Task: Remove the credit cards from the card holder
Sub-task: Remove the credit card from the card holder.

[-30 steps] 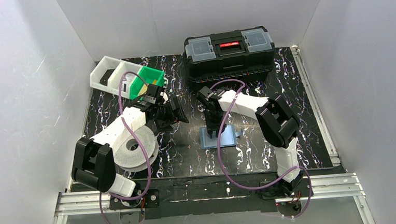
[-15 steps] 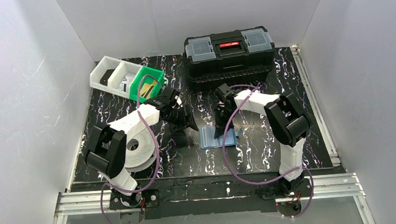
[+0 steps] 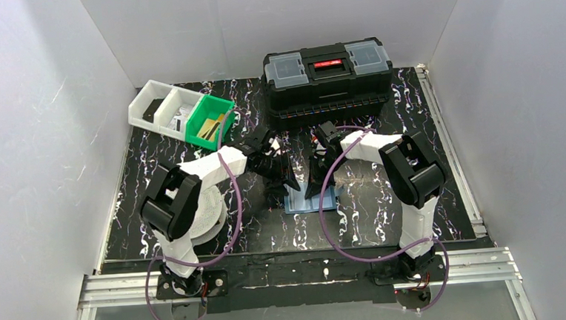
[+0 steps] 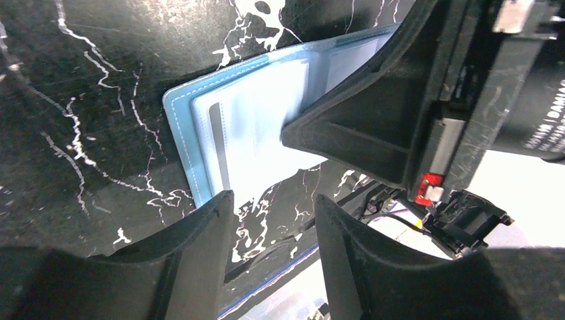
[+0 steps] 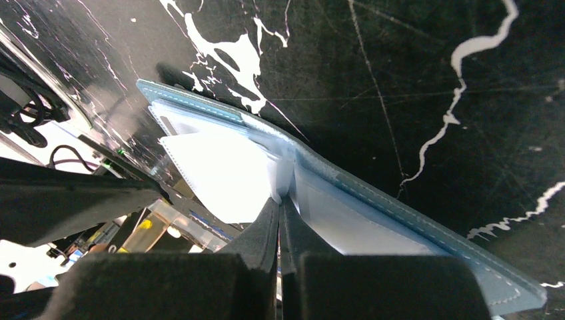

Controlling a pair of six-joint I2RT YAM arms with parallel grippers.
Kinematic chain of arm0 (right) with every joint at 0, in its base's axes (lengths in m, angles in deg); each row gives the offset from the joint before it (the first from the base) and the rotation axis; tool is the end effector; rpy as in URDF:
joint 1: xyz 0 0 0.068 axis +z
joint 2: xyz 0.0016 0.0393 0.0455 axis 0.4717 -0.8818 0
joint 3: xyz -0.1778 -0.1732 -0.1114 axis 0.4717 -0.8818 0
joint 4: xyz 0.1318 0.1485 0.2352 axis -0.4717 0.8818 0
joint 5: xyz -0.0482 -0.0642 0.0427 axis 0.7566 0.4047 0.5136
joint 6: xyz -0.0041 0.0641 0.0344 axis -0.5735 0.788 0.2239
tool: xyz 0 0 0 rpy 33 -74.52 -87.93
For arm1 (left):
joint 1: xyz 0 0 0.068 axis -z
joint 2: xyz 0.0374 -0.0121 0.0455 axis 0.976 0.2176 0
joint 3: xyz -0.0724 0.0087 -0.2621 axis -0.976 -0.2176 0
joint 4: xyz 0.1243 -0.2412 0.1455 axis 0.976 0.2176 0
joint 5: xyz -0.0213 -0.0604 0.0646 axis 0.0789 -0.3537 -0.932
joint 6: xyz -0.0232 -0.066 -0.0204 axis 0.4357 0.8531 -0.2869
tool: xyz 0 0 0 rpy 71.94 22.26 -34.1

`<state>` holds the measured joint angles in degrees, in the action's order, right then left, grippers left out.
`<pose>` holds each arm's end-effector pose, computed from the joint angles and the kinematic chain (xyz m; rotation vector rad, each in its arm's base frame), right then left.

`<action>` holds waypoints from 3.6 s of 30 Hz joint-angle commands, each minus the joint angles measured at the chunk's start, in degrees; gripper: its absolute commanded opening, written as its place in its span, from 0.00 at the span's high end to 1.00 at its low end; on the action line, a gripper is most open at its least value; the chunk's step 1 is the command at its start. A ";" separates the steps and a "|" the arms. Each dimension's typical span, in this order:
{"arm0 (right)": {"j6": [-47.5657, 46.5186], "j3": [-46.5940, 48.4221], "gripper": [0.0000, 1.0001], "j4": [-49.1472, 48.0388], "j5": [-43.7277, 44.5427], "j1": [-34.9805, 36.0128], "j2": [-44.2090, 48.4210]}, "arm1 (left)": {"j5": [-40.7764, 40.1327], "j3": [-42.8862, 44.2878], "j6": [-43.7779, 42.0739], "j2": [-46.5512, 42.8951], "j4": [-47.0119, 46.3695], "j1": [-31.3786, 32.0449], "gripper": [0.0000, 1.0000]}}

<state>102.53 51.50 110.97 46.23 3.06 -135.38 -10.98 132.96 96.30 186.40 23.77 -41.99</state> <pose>0.3274 0.2322 0.0779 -0.0111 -2.9741 -0.8642 0.3249 -0.2647 0.1409 0.0191 2.7879 -1.0489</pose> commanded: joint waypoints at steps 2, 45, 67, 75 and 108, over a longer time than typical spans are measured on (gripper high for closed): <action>-0.81 -1.92 0.99 -0.86 0.78 0.27 -1.03 | 2.01 2.16 0.29 1.80 0.13 1.28 0.55; -0.80 -0.12 0.86 0.99 0.22 -0.78 4.27 | -3.96 3.18 -1.38 7.85 0.81 3.92 1.00; -2.34 3.70 0.50 11.52 12.93 -3.29 18.48 | -1.81 9.15 -1.79 6.29 2.72 6.30 1.00; -2.94 0.14 0.53 12.67 18.16 -5.51 19.86 | -4.18 13.84 -1.69 9.85 6.45 7.90 0.99; -3.74 -10.47 0.82 5.37 22.51 -8.00 11.72 | -4.90 22.53 -1.72 15.47 9.73 11.14 0.92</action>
<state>99.51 41.42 119.59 70.43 -5.01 -120.67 -16.01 153.13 94.90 201.65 32.15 -31.61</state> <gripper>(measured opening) 0.202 0.086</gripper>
